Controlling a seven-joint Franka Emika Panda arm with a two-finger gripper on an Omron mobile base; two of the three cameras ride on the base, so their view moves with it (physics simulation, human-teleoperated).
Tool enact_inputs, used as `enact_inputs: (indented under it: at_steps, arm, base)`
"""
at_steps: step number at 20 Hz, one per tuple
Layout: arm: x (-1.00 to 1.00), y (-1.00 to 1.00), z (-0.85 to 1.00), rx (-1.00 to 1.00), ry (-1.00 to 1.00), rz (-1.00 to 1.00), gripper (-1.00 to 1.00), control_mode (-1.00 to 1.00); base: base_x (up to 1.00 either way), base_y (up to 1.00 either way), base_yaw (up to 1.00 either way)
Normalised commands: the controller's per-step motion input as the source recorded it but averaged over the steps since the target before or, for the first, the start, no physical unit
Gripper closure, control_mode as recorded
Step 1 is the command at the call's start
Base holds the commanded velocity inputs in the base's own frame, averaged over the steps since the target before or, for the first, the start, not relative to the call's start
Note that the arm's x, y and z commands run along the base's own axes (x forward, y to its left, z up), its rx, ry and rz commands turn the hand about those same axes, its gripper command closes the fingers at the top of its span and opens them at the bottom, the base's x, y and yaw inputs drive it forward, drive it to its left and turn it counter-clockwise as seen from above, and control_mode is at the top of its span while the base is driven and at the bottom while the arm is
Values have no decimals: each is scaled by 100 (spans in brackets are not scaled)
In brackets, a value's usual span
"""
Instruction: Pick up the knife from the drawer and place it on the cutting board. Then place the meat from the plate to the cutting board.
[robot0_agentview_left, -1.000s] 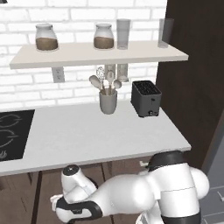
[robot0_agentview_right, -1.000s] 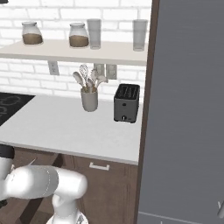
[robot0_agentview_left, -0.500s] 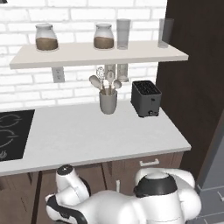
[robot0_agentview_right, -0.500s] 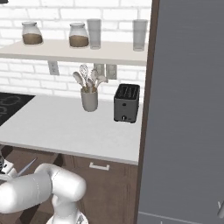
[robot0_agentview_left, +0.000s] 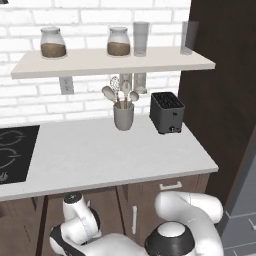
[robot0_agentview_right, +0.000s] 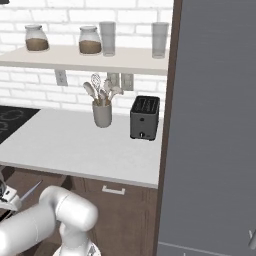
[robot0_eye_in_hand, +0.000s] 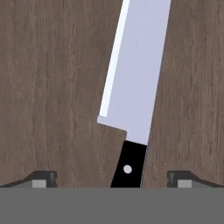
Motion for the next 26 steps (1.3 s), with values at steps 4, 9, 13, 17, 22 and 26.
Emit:
enact_inputs:
  at_steps: [4,9,13,17,22,26]
  arm:
    - [-12,-15,0,0,0,0,-100,-100]
    - [-21,-14,0,0,0,0,-100,-100]
    - [-8,0,-8,0,0,0,-100,-100]
    - [0,0,-25,0,0,0,-100,-100]
    - [0,0,-30,0,0,0,-100,-100]
    - [0,0,-35,0,0,0,-100,-100]
  base:
    - [0,0,0]
    - [0,0,0]
    - [0,0,0]
    - [0,0,0]
    - [0,0,0]
    - [0,0,0]
